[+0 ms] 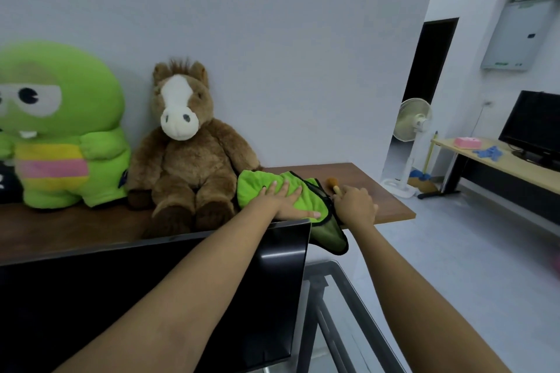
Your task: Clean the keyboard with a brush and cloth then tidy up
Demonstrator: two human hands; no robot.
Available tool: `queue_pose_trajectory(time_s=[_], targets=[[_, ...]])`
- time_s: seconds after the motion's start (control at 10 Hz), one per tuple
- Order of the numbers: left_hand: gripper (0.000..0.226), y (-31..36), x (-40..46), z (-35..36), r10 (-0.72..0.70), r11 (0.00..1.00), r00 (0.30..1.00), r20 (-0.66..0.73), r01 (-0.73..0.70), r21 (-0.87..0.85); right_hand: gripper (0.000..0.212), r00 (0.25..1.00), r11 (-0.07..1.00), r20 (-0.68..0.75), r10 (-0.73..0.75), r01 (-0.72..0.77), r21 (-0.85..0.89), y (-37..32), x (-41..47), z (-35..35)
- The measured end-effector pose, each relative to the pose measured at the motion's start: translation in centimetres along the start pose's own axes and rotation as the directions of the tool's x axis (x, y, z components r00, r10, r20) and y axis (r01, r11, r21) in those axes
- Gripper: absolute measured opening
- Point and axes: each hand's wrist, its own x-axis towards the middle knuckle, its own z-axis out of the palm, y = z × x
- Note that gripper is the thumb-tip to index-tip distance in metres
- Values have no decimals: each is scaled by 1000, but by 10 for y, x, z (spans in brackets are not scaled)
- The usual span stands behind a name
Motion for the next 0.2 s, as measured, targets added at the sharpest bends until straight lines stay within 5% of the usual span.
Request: queue_pose_trajectory(time_s=[0.2], targets=[[97,2,-21,-8,49,993,996,-74,-57,-102,42,999,998,-51,-2,5,67,-2,19,-8]])
